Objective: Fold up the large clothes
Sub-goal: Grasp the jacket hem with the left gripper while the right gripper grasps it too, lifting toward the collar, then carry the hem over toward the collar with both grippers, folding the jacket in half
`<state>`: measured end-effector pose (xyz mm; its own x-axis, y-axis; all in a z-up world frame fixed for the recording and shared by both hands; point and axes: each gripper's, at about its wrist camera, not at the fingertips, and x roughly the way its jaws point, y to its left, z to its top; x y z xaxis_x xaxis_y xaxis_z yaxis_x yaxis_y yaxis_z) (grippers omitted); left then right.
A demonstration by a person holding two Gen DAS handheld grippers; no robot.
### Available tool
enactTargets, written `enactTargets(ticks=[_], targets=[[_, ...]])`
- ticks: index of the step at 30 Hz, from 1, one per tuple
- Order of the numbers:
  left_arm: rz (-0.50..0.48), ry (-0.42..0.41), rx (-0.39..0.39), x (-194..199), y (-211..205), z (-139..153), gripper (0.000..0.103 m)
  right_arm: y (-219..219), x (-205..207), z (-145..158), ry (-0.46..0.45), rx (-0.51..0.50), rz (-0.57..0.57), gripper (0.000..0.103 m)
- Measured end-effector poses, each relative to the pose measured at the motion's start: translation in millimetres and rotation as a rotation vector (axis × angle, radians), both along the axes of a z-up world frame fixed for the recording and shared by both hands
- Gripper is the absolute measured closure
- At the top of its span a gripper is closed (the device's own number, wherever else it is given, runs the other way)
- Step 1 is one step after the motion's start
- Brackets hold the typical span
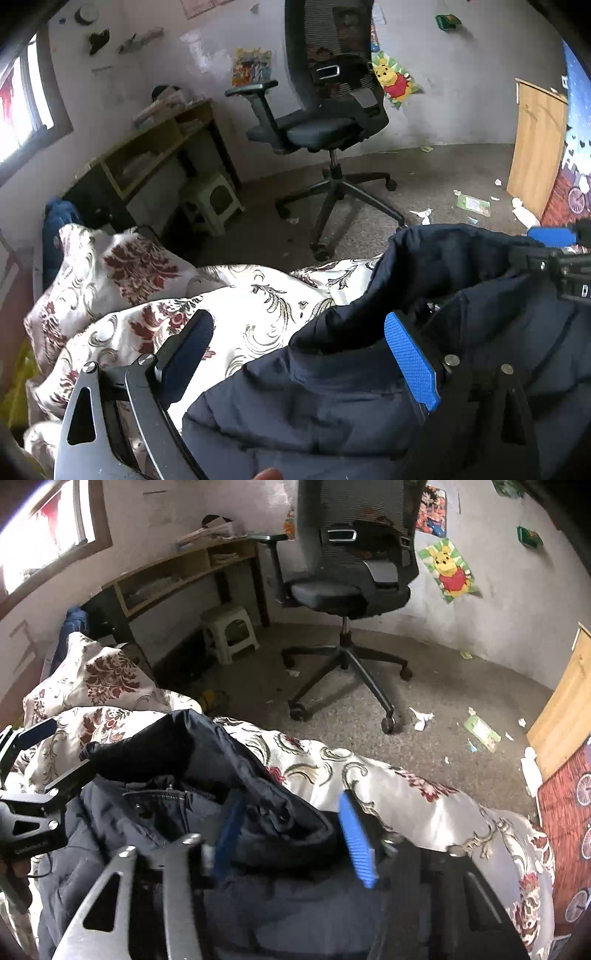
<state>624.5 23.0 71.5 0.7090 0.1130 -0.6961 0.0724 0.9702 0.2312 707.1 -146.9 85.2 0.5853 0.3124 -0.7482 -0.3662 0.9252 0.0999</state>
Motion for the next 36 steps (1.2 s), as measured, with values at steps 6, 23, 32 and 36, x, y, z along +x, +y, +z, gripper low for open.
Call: enactTargets(ticks=[6,23,32,36], targets=[[0.014,0.061,-0.010,12,7,-12,0.012,-8,-9,-1,-0.017,0.001,-0.005,0.090],[-0.212,0.148,-0.027,-64,0,-29,0.098,-17,-91,-23,-0.039,-0.038,0.127,0.094],[-0.259,0.341,0.035,-57,-19,-87,0.099,-20,-80,-71,0.065,-0.043,0.102,0.094],[-0.266,0.291,-0.045,-65,-4,-73,0.098,-35,-90,-51,0.075,0.027,0.109,0.086]])
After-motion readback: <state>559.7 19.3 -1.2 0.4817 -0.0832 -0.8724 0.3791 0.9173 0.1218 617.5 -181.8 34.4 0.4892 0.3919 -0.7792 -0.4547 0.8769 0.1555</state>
